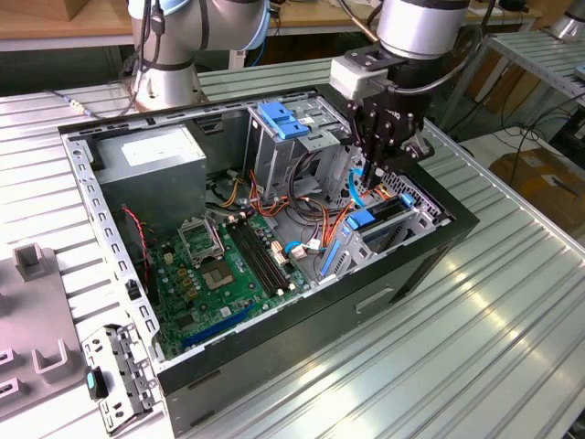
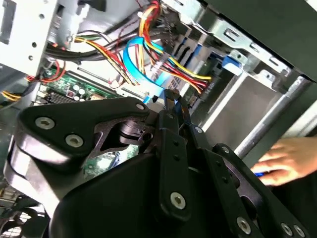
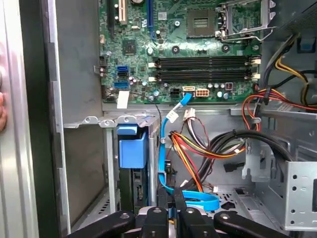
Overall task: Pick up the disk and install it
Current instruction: 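Insert the second disk wire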
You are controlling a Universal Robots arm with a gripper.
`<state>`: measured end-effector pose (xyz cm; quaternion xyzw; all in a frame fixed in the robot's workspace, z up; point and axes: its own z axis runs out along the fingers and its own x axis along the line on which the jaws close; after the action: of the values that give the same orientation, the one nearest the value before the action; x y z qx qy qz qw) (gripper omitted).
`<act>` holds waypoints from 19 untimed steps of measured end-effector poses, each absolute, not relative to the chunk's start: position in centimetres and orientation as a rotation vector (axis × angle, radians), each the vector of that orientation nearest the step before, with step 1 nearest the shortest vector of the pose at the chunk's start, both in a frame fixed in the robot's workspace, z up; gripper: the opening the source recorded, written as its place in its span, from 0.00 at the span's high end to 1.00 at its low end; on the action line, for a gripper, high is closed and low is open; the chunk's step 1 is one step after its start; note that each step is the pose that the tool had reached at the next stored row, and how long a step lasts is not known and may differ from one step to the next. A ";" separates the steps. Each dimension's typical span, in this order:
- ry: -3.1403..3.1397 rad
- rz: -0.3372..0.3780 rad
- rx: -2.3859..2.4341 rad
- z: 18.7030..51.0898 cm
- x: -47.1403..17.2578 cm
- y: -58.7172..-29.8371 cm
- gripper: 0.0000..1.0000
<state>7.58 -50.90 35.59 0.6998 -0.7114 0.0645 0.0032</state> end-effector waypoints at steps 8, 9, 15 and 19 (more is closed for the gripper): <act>-2.256 0.163 2.226 35.6 7.3 -52.3 0.84; -2.256 0.162 2.228 35.6 7.3 -52.5 0.84; -2.257 0.156 2.241 35.6 7.2 -54.0 0.84; -2.259 0.146 2.250 35.5 7.1 -55.4 0.84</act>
<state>7.05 -55.36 35.53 0.7048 -0.7075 0.0458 -0.0252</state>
